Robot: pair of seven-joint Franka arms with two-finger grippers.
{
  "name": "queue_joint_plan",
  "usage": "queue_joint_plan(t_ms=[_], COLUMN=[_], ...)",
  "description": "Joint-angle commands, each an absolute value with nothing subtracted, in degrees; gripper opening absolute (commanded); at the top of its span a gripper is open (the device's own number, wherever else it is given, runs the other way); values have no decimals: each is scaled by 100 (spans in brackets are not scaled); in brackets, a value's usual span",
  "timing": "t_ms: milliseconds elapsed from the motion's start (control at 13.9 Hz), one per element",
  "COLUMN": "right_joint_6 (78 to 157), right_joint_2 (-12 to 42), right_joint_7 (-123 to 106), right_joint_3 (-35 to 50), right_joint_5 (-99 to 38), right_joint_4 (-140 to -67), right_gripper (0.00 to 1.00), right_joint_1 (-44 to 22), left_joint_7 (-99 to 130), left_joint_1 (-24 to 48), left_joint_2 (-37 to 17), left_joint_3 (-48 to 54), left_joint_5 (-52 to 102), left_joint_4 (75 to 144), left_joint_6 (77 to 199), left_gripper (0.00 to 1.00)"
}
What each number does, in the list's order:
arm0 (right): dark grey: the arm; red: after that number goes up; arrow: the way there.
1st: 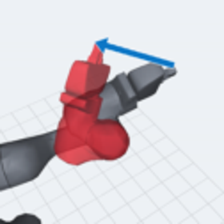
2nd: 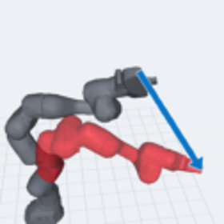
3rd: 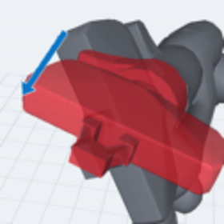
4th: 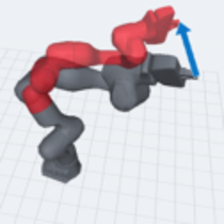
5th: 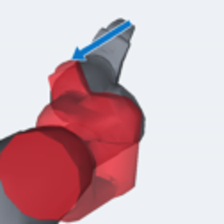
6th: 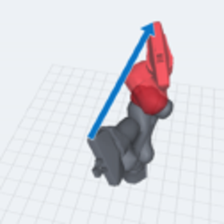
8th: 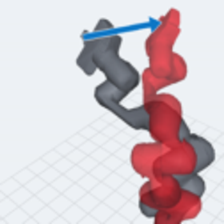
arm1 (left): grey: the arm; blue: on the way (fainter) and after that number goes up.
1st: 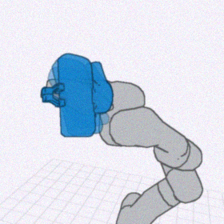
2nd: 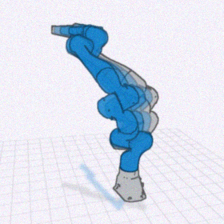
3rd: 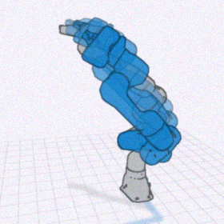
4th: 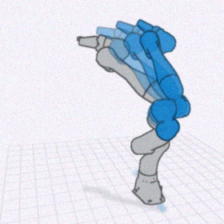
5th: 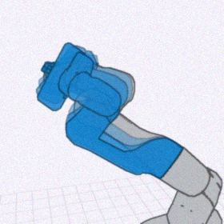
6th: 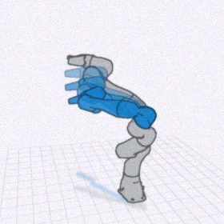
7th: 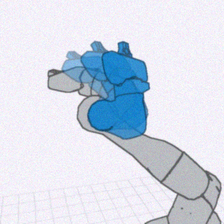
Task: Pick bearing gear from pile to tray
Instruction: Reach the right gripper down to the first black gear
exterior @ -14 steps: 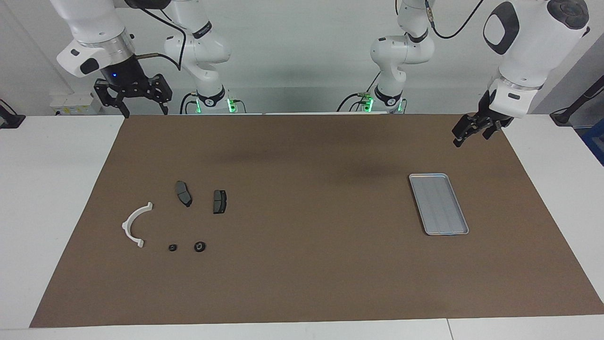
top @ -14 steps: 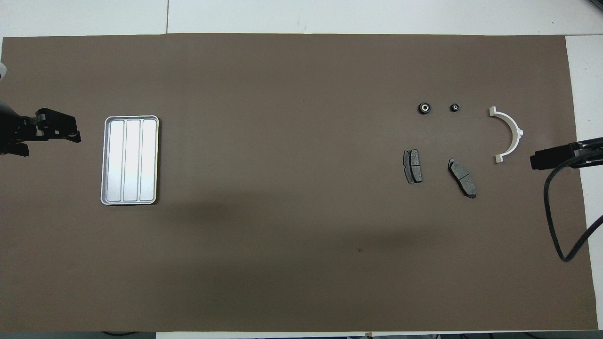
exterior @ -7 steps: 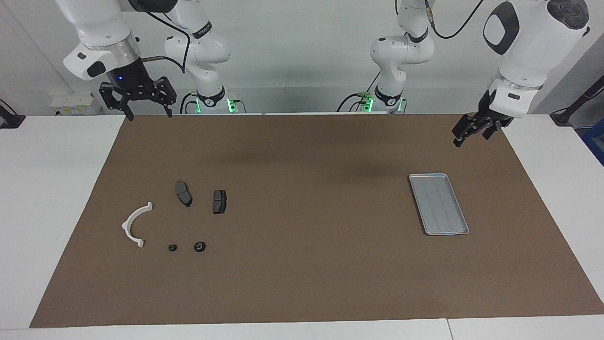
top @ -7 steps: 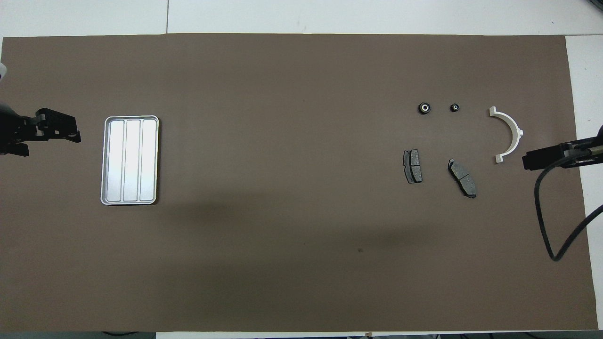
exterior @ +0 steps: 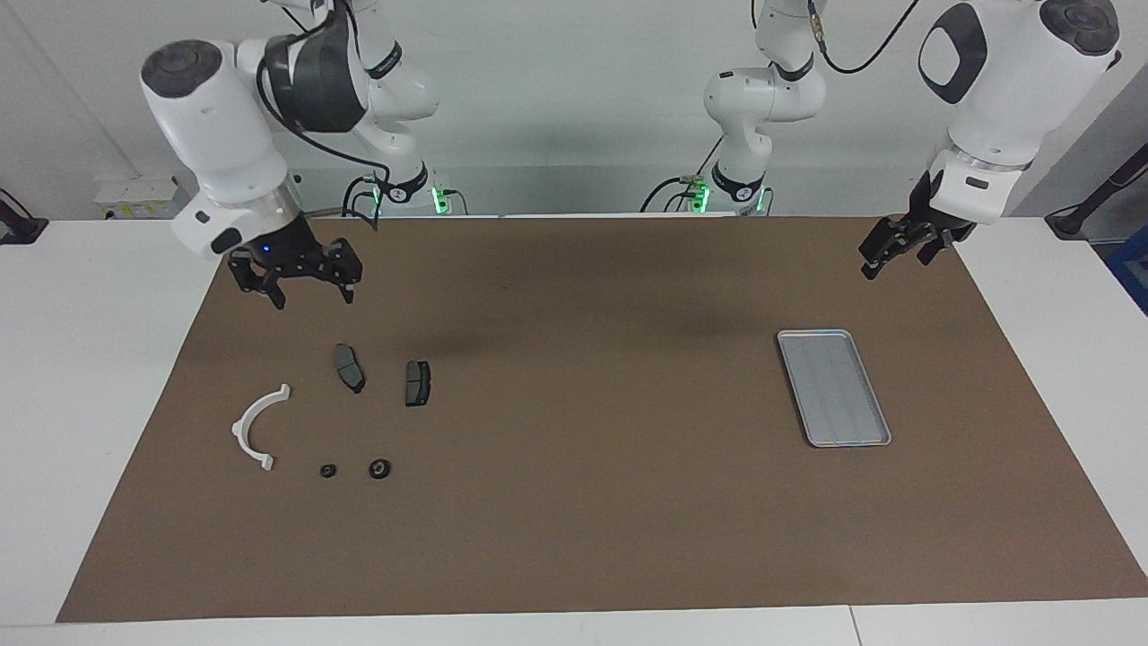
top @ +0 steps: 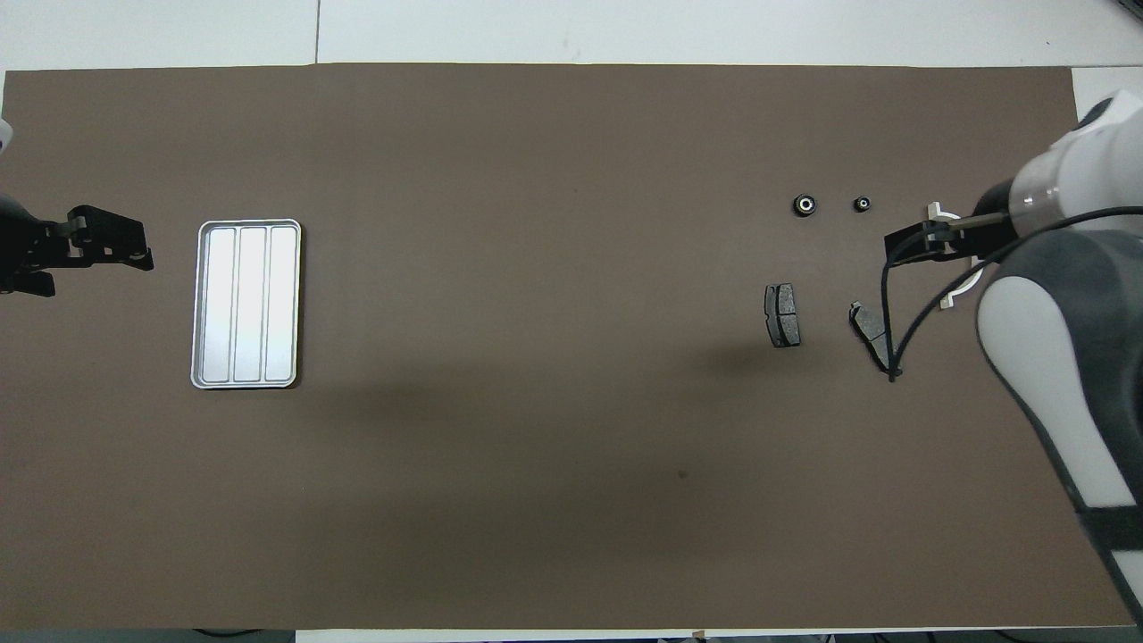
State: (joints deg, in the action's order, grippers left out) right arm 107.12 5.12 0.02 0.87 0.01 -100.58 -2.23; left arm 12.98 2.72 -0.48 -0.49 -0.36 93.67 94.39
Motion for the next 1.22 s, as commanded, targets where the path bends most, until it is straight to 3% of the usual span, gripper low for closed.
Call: queue_joint_plan(t_ms=[0,287,575,790,1150], right_joint_6=[11440,12566,12700,12577,12595], right_joint_2=[1324,2248,3346,3725,3929], right_joint_7=[237,510,510,518,668], right_joint_3=[105,105,97,97,88], right_joint_5=[26,35,193,237,281], right_joint_4=[-9976,-9871,-9055,-8580,-8411], right_gripper=[100,100,100,100,100], right_joint_1=[-264,-369,-352,-360,-431], left_joint_7=[1274,1274,1274,1274,1274], left_joint_1=[281,281,281,281,281], left_joint_2=[-35,-35,-35,-35,-35], left_joint_3=[-70,-70,-70,-70,-70], left_joint_5=[-18,-18,-18,-18,-18], left_joint_4=[9325,9325,9325,9325,9325], left_joint_6=[9325,9325,9325,9325,9325], left_gripper=[100,100,100,100,100])
